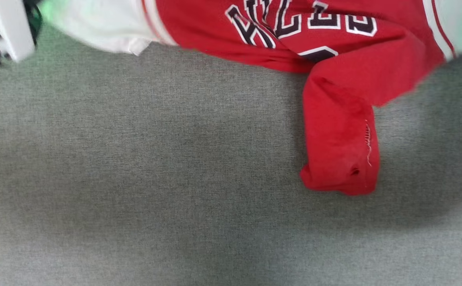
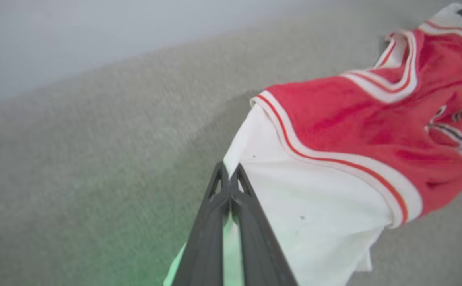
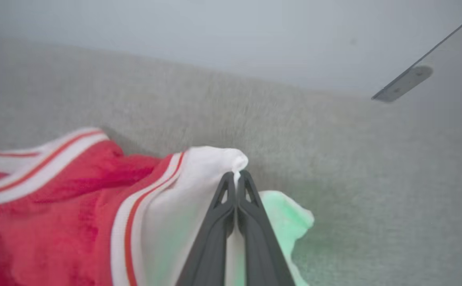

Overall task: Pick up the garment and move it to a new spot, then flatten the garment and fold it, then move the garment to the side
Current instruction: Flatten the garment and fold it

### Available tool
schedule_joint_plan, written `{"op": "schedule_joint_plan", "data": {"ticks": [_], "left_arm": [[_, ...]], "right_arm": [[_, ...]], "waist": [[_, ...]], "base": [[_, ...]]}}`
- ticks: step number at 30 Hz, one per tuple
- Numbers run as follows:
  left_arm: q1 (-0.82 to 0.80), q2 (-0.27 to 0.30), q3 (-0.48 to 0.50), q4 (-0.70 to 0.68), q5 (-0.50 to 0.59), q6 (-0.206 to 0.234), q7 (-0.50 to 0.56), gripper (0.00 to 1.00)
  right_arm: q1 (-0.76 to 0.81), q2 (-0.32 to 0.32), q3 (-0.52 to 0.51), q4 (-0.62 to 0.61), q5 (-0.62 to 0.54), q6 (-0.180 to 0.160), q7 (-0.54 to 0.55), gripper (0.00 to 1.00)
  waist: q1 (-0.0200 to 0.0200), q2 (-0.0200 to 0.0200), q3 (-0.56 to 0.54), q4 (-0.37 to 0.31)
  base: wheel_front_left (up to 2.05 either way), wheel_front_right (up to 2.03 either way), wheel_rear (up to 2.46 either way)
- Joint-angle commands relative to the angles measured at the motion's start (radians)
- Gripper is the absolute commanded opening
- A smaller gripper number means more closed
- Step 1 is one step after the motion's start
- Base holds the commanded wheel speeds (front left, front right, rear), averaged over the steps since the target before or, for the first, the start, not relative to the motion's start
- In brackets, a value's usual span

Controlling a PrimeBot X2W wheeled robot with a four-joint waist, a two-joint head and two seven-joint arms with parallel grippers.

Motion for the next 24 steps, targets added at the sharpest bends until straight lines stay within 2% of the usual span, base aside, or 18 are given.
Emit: {"op": "schedule_joint_plan", "data": {"ticks": [1,6,10,15,19,22,24], "left_arm": [[-0.021,-0.008,0.011,0.021,0.009,0.002,-0.036,0.00],[-0.077,-0.056,0.055,0.134,-0.022,0.002,-0.205,0.00],[-0.164,-0.106,0.100,0.236,-0.033,0.002,-0.300,0.00],[-0.288,-0.168,0.172,0.396,-0.043,0.002,-0.415,0.00],[-0.320,-0.208,0.196,0.466,-0.061,0.002,-0.451,0.00],[-0.290,-0.208,0.179,0.460,-0.066,0.002,-0.445,0.00],[-0.206,-0.197,0.150,0.432,-0.084,0.002,-0.443,0.00]], "right_arm": [[-0.030,0.006,-0.007,0.001,-0.014,-0.001,-0.029,0.00],[-0.157,0.057,-0.063,0.066,-0.087,-0.001,-0.163,0.00],[-0.307,0.115,-0.144,0.139,-0.204,-0.001,-0.343,0.00],[-0.496,0.150,-0.242,0.258,-0.360,-0.001,-0.576,0.00],[-0.565,0.170,-0.307,0.364,-0.451,-0.002,-0.704,0.00],[-0.568,0.175,-0.313,0.421,-0.478,-0.002,-0.731,0.00],[-0.522,0.171,-0.316,0.505,-0.491,-0.002,-0.762,0.00]], "waist": [[0.0000,0.0000,-0.013,-0.004],[0.0000,0.0000,-0.054,-0.014],[0.0000,0.0000,-0.088,-0.022],[0.0000,0.0000,-0.132,-0.022],[0.0000,0.0000,-0.171,-0.024],[0.0000,0.0000,-0.188,-0.023],[0.0000,0.0000,-0.213,-0.022]], "base": [[0.00,0.00,0.00],[0.00,0.00,0.00],[0.00,0.00,0.00],[0.00,0.00,0.00],[0.00,0.00,0.00],[0.00,0.00,0.00],[0.00,0.00,0.00]]}}
